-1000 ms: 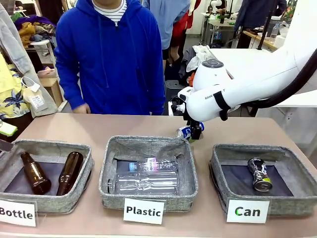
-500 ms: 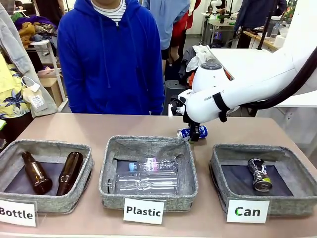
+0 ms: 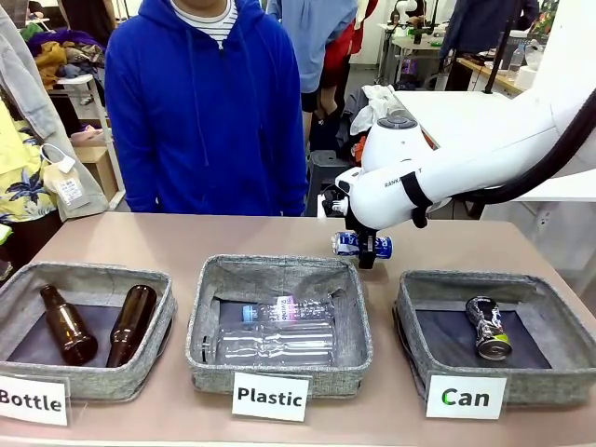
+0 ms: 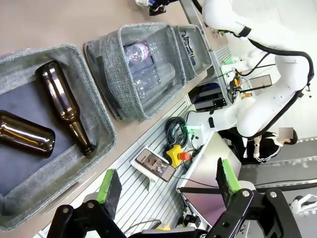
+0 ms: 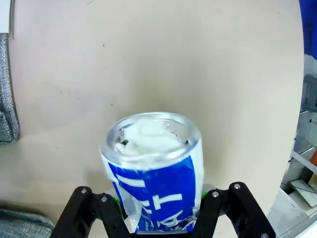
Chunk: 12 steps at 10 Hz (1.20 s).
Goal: Sort the can waste into the basket.
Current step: Pick up the can waste from the table and place it in the right Fabric basket.
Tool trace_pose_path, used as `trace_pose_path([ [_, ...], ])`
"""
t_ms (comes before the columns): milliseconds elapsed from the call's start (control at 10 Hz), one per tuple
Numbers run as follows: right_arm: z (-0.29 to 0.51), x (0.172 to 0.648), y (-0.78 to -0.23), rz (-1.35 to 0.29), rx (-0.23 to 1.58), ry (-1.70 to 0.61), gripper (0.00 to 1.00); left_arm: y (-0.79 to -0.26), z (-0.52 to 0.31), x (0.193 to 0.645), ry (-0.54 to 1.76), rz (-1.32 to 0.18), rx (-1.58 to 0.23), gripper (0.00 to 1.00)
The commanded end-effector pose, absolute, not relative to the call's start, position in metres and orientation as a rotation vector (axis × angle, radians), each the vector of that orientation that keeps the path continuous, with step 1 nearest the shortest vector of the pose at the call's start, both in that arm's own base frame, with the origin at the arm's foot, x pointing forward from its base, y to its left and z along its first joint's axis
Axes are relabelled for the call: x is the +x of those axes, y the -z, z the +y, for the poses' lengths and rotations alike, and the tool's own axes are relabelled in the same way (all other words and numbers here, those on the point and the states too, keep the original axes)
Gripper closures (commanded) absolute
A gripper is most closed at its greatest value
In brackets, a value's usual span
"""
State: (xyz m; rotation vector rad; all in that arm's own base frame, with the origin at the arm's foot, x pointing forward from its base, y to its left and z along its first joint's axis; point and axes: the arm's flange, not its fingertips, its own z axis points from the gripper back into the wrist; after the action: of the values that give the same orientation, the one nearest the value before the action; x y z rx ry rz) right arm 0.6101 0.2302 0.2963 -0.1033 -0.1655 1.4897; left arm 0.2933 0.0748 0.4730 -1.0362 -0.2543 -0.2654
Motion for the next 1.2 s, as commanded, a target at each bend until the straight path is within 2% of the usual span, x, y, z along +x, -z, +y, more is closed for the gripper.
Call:
trace_pose_path([
  [0,0.227,0.598,-0.322,-0.199,-0.092,-1.453,1.00,-0.476,0.075,0.293,0.255,-0.235,-1.028,0.00],
  [300,0.191,0.532,-0.414,-0.280,-0.062,-1.310,1.00,-0.476,0.075,0.293,0.255,-0.235,-1.028,0.00],
  [400,0.171,0.499,-0.448,-0.223,-0.053,-1.198,1.00,-0.476,0.075,0.293,0.255,-0.235,-1.028,0.00],
  [600,0.136,0.441,-0.480,-0.139,0.023,-1.099,1.00,-0.476,0.075,0.293,0.255,-0.235,-1.028,0.00],
  [800,0.089,0.402,-0.480,-0.102,0.172,-1.047,1.00,-0.476,0.075,0.293,0.255,-0.235,-1.028,0.00],
  [1000,0.046,0.389,-0.460,-0.143,0.390,-0.861,1.00,-0.476,0.075,0.293,0.255,-0.235,-1.028,0.00],
  [1100,0.033,0.388,-0.448,-0.172,0.438,-0.733,1.00,-0.476,0.075,0.293,0.255,-0.235,-1.028,0.00],
])
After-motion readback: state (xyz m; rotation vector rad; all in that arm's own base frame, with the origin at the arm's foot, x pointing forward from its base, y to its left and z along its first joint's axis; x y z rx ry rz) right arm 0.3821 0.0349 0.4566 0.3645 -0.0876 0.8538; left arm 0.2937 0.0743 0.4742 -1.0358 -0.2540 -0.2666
